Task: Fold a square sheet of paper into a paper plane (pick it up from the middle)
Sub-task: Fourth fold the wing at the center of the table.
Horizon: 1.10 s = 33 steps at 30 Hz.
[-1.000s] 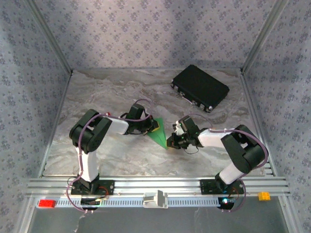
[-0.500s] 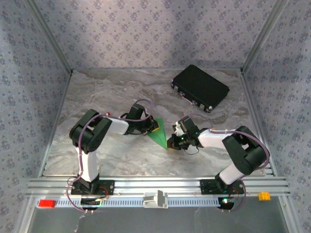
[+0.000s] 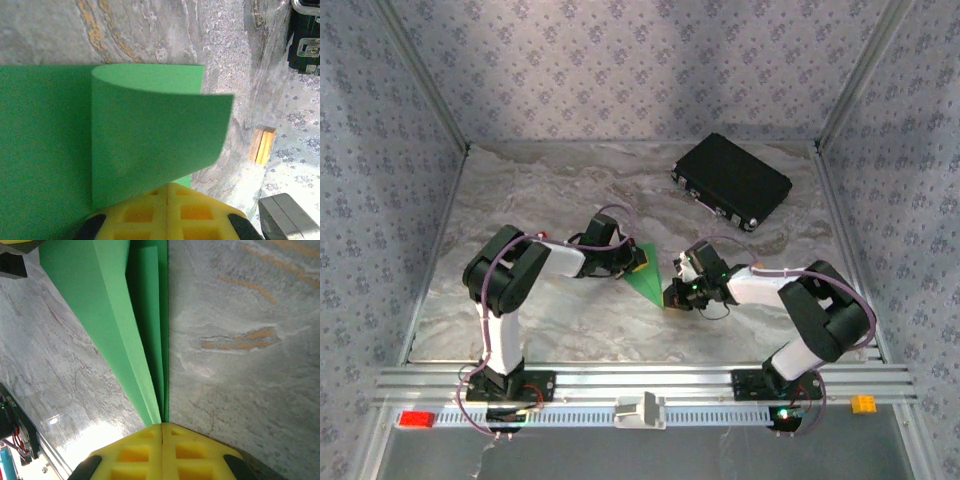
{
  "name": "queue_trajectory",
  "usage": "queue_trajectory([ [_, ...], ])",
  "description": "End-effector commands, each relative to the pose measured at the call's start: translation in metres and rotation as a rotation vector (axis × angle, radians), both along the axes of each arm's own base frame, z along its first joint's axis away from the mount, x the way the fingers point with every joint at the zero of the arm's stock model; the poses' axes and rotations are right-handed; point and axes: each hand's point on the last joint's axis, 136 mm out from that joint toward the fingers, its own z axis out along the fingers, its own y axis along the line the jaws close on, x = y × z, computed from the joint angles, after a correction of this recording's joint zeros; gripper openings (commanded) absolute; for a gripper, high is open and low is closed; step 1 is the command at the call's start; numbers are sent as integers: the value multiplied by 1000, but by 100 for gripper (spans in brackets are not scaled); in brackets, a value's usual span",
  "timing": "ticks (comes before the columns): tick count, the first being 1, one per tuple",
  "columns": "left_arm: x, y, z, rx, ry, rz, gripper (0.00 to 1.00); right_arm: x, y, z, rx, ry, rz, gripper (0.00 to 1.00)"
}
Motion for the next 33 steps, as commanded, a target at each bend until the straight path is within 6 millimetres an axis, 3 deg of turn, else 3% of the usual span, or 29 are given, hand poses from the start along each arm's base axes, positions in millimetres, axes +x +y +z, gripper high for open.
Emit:
queue_trajectory([
  [1,-15,26,-43,129,102,54,0,-37,-18,-19,-90,119,40,8],
  [9,-15,25,-40,127,93,44,0,-29,-15,-7,-82,79,45,10],
  [15,-16,24,-39,123,83,35,0,-1,-10,30,-18,-25,7,14],
  [21,-16,23,-38,123,78,30,0,28,4,64,94,-104,-18,8],
  [24,-16,23,-38,123,78,31,0,41,22,67,114,-106,4,6],
  [33,-16,21,-38,119,80,27,0,64,52,47,55,-105,21,5],
])
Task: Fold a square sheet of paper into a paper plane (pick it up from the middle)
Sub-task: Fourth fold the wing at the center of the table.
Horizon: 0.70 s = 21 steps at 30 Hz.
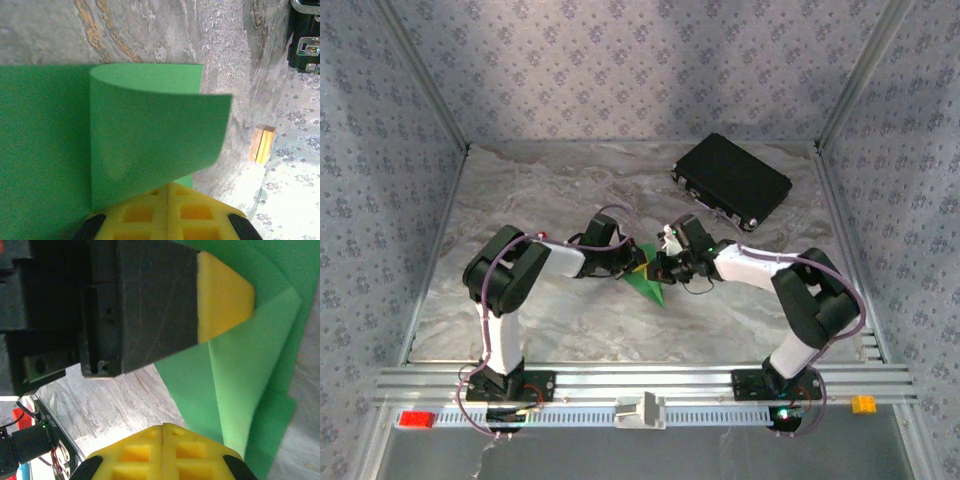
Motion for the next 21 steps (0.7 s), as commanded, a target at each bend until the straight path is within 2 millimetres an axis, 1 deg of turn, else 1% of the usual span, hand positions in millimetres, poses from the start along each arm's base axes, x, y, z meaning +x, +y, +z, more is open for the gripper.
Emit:
queue_trajectory([
  [1,-16,22,-38,121,84,31,0,8,8,-4,-16,-6,-1,5],
  [5,-16,22,-38,121,85,31,0,6,6,-20,-48,21,-6,5],
  [11,-16,23,-39,126,85,35,0,-15,-8,-51,-98,81,-12,5],
  [13,-16,23,-40,128,87,36,0,-22,-12,-57,-101,94,-21,5],
  [16,-16,25,-40,132,88,39,0,-31,-18,-66,-114,114,-32,5],
  [21,-17,29,-44,142,97,47,0,-39,-24,-68,-117,120,-38,5],
])
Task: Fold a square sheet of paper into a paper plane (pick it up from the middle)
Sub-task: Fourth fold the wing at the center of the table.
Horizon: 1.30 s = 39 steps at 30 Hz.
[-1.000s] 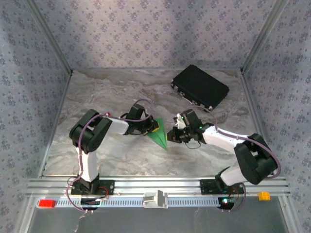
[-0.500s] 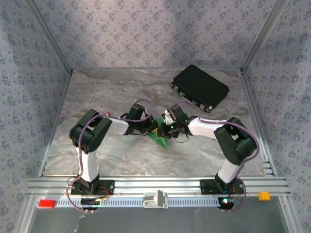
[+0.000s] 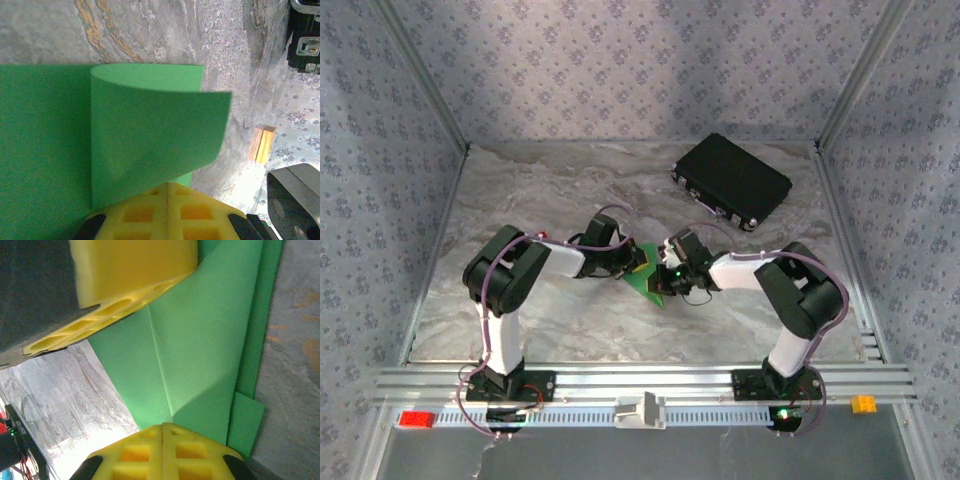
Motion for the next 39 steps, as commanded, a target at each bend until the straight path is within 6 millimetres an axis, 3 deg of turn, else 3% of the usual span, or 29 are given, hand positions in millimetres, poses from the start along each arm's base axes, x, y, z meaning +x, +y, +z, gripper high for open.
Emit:
queue_trajectory([
  [1,-17,30,-44,145,98,49,0,-26,-19,-23,-84,89,-17,5],
  [7,-16,34,-47,151,107,61,0,-40,-24,-22,-76,96,-14,6],
  [22,-16,33,-49,153,117,59,0,-81,-60,-30,-149,100,11,6],
  [25,-17,32,-48,150,116,55,0,-75,-55,-17,-123,77,6,6],
  [32,-17,29,-45,147,107,47,0,-40,-30,45,-17,-57,14,6],
  [35,-18,27,-44,144,106,44,0,-27,-15,53,16,-68,29,6],
  [39,-18,27,-44,143,104,44,0,-1,-2,48,-3,-59,-4,7],
])
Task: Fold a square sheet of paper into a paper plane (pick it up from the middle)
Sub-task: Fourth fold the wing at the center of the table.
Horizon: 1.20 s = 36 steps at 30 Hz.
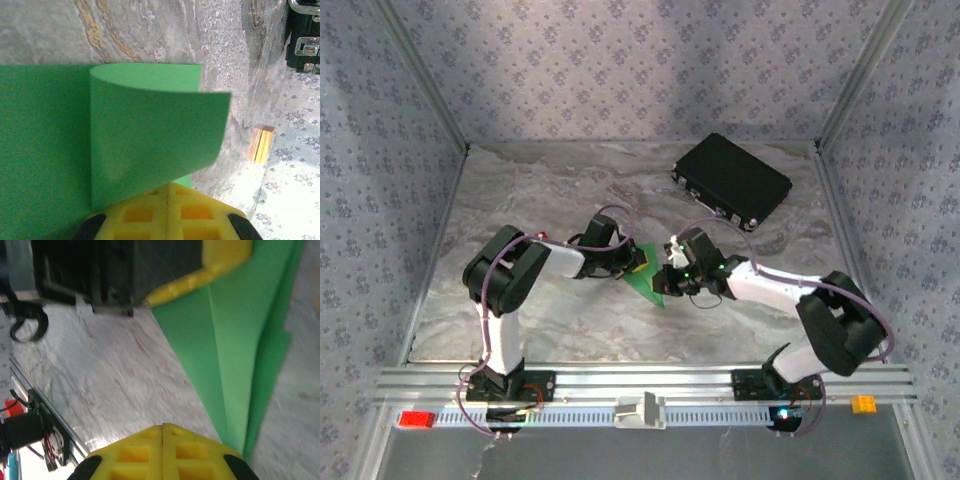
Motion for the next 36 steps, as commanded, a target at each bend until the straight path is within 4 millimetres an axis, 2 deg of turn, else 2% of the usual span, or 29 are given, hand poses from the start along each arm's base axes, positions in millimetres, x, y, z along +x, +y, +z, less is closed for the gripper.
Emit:
queue_trajectory([
  [1,-18,25,-43,144,106,42,0,20,5,-8,-34,24,-22,7],
  [4,-18,23,-42,137,103,38,0,37,11,-15,-49,42,-45,7],
  [8,-18,24,-41,138,101,39,0,46,20,-17,-31,50,-39,7],
  [12,-17,23,-40,130,98,41,0,52,14,-34,-59,82,-65,7],
  [14,-17,22,-40,128,97,39,0,50,9,-45,-79,102,-73,7],
  [20,-14,20,-33,117,78,38,0,26,-13,-79,-127,177,-87,5],
  [24,-7,15,-18,98,39,24,0,13,-22,-87,-129,207,-78,5],
  [27,-1,10,7,66,-18,15,4,12,-25,-88,-130,207,-67,5],
  [30,-2,10,25,73,-52,-2,4,14,-25,-86,-122,200,-58,5],
  [36,-20,4,23,84,-15,-53,0,18,-26,-81,-116,191,-57,5],
])
